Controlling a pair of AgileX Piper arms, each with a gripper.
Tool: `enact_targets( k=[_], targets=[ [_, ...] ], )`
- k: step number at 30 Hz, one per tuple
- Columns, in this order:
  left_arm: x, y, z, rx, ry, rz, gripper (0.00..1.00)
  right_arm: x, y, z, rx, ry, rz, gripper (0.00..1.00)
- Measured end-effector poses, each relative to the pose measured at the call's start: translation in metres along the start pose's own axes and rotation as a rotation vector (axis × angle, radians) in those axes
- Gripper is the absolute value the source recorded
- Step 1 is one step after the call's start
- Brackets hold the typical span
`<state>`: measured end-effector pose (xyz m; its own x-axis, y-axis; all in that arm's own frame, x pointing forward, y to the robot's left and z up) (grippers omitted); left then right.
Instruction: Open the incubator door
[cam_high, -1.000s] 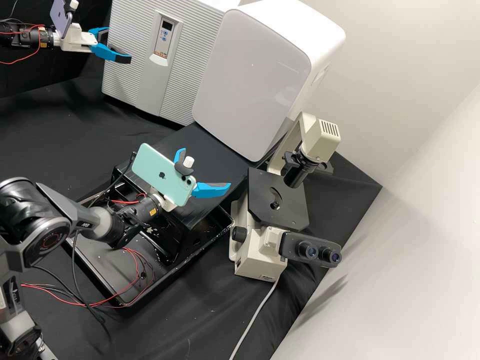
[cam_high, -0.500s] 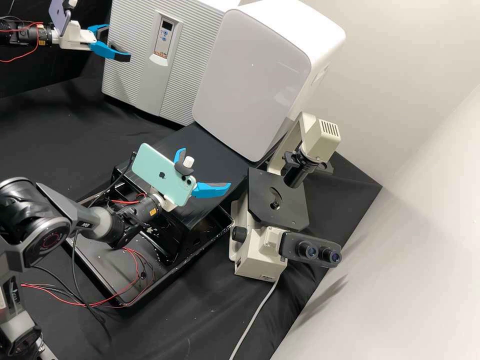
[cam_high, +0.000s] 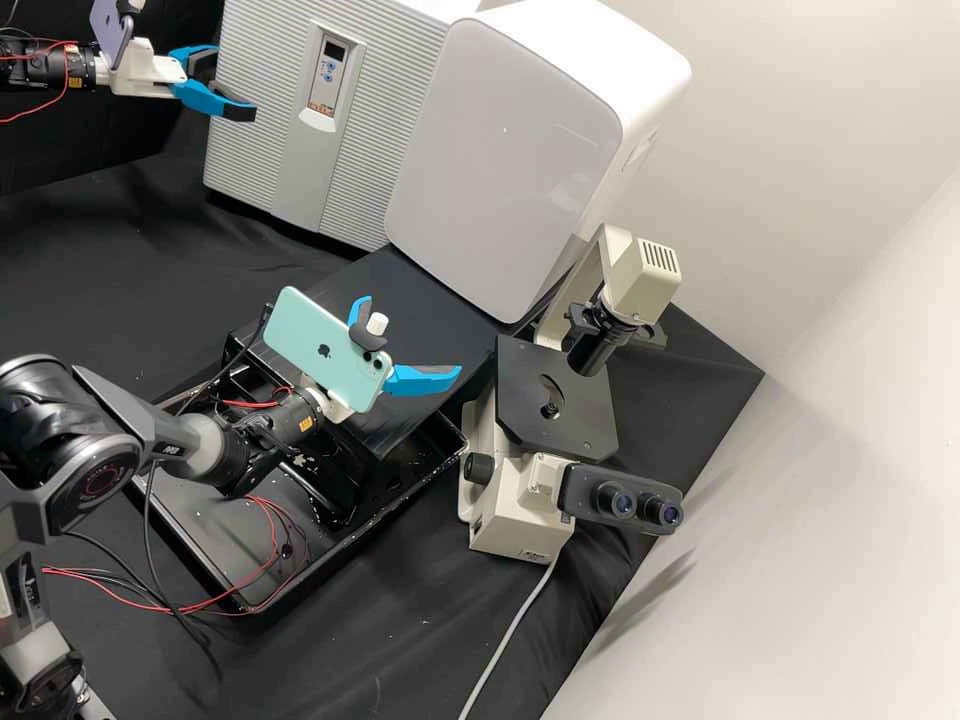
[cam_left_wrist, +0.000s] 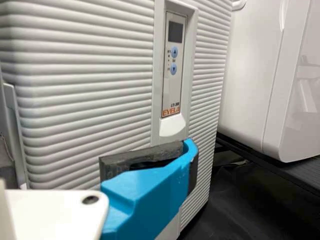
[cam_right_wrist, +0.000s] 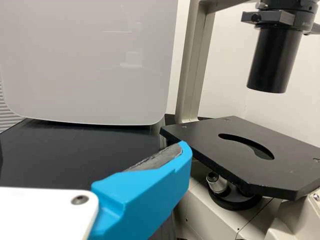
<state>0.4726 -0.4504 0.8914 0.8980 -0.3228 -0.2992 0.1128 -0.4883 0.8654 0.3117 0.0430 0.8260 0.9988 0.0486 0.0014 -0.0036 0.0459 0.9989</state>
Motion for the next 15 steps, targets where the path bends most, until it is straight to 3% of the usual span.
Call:
enact_targets(
  k=[15],
  targets=[
    [-0.006,-0.009,0.014,-0.030,-0.008,-0.030,1.00,0.000,0.000,0.000,0.000,0.000,0.000,1.00]
  ],
)
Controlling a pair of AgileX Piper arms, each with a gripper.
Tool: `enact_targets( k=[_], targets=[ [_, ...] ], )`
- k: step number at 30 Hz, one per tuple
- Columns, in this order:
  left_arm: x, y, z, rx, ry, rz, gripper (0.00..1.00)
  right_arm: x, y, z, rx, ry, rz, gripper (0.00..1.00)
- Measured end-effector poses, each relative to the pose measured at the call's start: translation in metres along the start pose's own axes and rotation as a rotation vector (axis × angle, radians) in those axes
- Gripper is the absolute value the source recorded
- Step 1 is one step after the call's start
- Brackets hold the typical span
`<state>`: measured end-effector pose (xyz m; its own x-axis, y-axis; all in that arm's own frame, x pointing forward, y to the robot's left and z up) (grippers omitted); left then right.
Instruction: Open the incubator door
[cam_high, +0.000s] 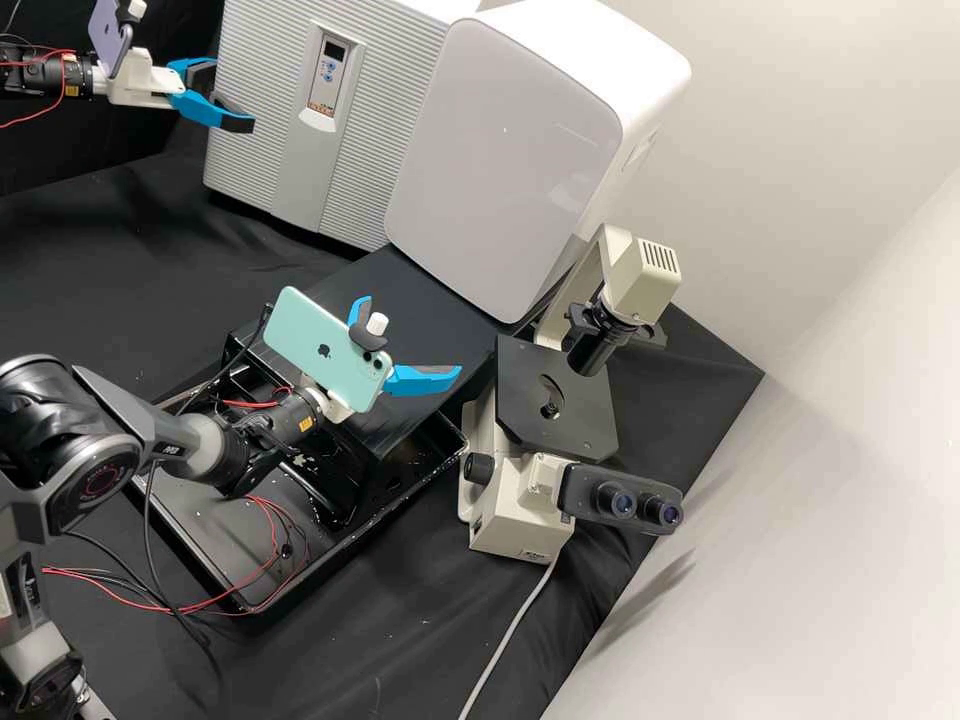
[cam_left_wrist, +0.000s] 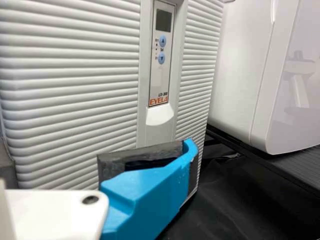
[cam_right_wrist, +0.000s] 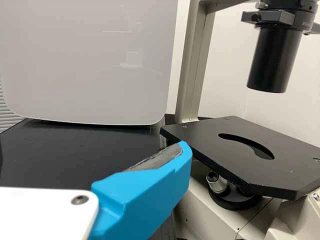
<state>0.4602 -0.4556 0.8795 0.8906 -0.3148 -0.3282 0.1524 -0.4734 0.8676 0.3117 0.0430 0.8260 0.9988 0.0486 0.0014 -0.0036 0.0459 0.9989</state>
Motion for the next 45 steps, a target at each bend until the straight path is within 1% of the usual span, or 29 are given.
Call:
enact_targets(
  k=[8,9,15,23,24,28,29,41,45],
  targets=[
    [0.000,0.000,0.000,-0.005,0.005,-0.001,1.00,0.000,0.000,0.000,0.000,0.000,0.000,1.00],
    [0.000,0.001,0.000,-0.008,0.007,0.000,1.00,0.000,0.000,0.000,0.000,0.000,0.000,1.00],
    [0.000,0.010,-0.003,0.007,0.016,0.022,1.00,0.000,0.000,0.000,0.000,0.000,0.000,1.00],
    [-0.004,0.013,-0.010,0.009,0.044,0.026,1.00,0.000,0.000,0.000,0.000,0.000,0.000,1.00],
    [-0.004,0.013,-0.010,0.008,0.045,0.028,0.00,0.000,0.000,0.000,0.000,0.000,0.000,1.00],
    [-0.004,0.014,-0.011,-0.005,0.050,0.039,0.00,0.000,0.000,0.000,0.000,0.000,0.000,1.00],
    [-0.004,0.015,-0.011,-0.008,0.051,0.042,1.00,0.000,0.000,0.000,0.000,0.000,0.000,1.00],
    [-0.004,0.015,-0.011,-0.008,0.052,0.045,1.00,0.000,0.000,0.000,0.000,0.000,0.000,1.00],
    [-0.003,0.017,-0.009,-0.003,0.047,0.050,1.00,0.000,0.000,0.000,0.000,0.000,0.000,1.00]
  ],
)
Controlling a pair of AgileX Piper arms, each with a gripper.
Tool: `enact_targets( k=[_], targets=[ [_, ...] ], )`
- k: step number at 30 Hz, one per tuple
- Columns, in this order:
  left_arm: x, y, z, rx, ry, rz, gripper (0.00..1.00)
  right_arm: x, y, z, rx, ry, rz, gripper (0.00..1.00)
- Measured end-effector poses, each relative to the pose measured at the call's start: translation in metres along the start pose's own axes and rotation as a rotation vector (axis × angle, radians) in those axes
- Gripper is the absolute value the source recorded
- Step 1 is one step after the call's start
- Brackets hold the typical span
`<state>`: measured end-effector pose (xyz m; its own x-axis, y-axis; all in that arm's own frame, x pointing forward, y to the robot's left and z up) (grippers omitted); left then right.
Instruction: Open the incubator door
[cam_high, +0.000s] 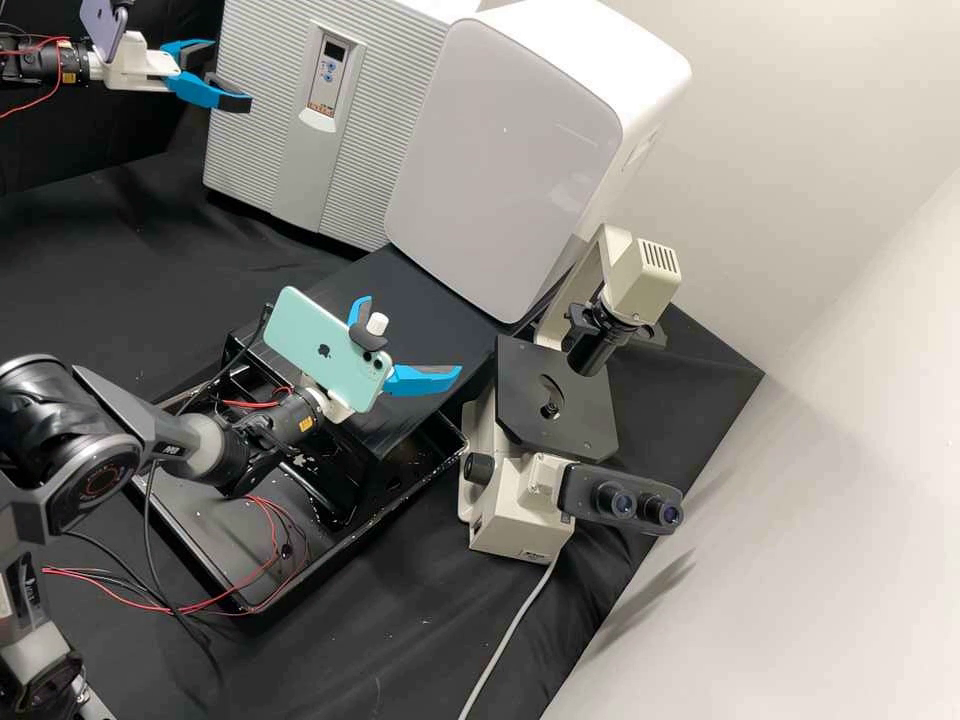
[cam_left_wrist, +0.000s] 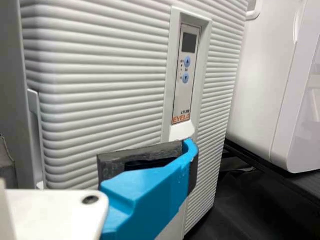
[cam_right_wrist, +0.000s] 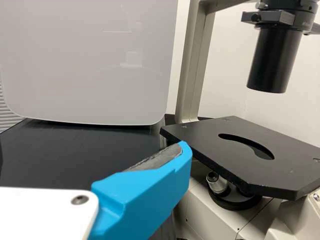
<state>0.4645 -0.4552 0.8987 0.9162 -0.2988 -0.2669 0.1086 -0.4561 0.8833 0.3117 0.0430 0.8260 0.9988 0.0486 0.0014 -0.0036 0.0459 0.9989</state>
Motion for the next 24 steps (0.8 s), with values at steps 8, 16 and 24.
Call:
enact_targets(
  k=[8,16,24],
  targets=[
    [0.0029,-0.0013,0.0020,0.001,-0.003,-0.004,1.00,0.0000,0.0000,0.0000,0.000,0.000,0.000,1.00],
    [0.0041,-0.0027,0.0031,0.005,-0.005,-0.007,0.00,0.0000,0.0000,0.0000,0.000,0.000,0.000,1.00],
    [0.0039,-0.0026,0.0026,-0.005,0.000,0.000,0.00,0.0000,0.0000,0.0000,0.000,0.000,0.000,1.00]
  ],
)
